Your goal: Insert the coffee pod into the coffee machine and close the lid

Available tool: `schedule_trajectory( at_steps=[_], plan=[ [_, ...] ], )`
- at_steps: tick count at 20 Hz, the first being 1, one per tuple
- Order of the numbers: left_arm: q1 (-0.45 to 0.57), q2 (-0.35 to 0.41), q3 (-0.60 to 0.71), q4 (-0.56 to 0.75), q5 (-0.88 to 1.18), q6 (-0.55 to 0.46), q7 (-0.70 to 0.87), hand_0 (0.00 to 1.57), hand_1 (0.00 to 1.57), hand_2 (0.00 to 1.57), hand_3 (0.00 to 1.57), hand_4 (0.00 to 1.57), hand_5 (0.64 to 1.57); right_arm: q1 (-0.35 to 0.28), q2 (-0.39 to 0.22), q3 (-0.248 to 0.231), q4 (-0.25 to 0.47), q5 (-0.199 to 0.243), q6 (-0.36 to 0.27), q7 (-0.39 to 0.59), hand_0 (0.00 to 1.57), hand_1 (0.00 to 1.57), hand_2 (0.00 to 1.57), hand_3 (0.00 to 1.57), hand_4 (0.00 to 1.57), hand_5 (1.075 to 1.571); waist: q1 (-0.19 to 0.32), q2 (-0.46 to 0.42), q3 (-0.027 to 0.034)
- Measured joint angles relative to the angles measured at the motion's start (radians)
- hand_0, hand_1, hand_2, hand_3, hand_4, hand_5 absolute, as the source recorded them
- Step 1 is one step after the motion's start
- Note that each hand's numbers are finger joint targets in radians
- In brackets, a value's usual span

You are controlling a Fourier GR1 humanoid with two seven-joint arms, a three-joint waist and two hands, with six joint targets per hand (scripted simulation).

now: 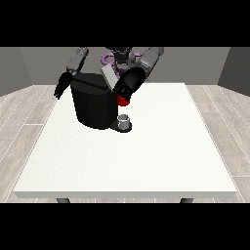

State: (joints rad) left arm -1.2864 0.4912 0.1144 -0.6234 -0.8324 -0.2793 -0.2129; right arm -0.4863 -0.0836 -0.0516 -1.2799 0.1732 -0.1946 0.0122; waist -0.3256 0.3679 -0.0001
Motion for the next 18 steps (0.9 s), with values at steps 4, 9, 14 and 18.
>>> schedule_trajectory(
  at_steps=[4, 9, 14, 18],
  plan=[
    [0.002, 0.002, 0.0, -0.007, -0.008, 0.026, -0.026, 1.25, 1.25, 1.22, 0.94, 0.0, 1.571, -0.011, -0.011, -0.001, -0.001, 0.007, 0.002, 0.013, 0.0, 0.0, 0.0, 0.0, 0.15, 1.571, 0.001, 0.009, 0.0012],
    [-0.002, 0.027, -0.011, -0.009, -0.033, 0.05, -0.059, 1.0, 1.0, 1.02, 0.72, 0.0, 1.571, -0.003, -0.001, 0.015, -0.01, 0.024, -0.009, 0.001, 0.0, 0.0, 0.0, 0.0, 0.16, 1.571, -0.008, 0.025, 0.0015],
    [-0.014, 0.04, -0.026, -0.009, -0.059, 0.063, -0.077, 0.0, 0.0, 0.69, 0.55, 0.0, 1.571, -0.03, -0.005, 0.004, -0.008, 0.018, -0.01, 0.02, 0.0, 0.0, 0.0, 0.0, 0.2, 1.571, -0.006, 0.035, 0.0015],
    [-0.009, 0.037, -0.033, -0.004, -0.078, 0.08, -0.071, 0.0, 0.0, 0.59, 0.46, 0.0, 1.571, -0.029, -0.013, 0.003, -0.003, 0.028, -0.012, 0.029, 0.0, 0.0, 0.0, 0.0, 0.12, 1.571, -0.006, 0.027, 0.0019]
  ],
)
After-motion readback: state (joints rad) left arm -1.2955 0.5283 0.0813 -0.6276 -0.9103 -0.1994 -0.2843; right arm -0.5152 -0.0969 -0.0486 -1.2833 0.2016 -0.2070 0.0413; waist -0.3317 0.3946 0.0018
